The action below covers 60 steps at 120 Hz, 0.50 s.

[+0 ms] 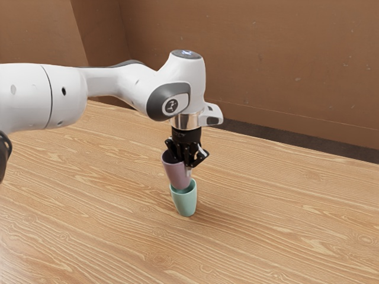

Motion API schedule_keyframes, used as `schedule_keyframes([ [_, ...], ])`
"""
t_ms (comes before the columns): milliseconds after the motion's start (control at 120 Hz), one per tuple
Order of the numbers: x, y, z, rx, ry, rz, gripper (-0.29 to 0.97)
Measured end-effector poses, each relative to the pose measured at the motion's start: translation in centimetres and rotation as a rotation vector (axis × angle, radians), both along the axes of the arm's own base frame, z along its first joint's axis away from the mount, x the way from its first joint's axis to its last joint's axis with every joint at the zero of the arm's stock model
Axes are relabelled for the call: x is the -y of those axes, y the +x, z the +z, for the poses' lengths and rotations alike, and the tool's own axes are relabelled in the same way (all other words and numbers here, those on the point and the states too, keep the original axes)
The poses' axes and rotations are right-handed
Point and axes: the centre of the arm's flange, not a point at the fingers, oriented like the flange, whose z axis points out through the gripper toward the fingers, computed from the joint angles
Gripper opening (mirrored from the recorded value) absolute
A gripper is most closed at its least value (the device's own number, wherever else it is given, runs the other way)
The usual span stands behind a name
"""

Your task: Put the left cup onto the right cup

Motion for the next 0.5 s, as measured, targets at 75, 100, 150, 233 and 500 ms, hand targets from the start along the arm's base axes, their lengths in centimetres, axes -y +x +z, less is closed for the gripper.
schedule_keyframes([
  [75, -0.1, 0.1, -0.3, -0.003, 0.002, 0.002, -0.1],
  [100, -0.1, 0.1, -0.4, -0.004, 0.003, 0.004, -0.1],
  [150, -0.2, 0.3, -0.6, -0.005, 0.004, 0.006, -0.1],
  [233, -0.2, 0.5, -0.5, -0.001, 0.004, 0.008, -0.1],
  [500, 0.0, 1.0, -1.5, -0.009, 0.007, 0.009, -0.1],
])
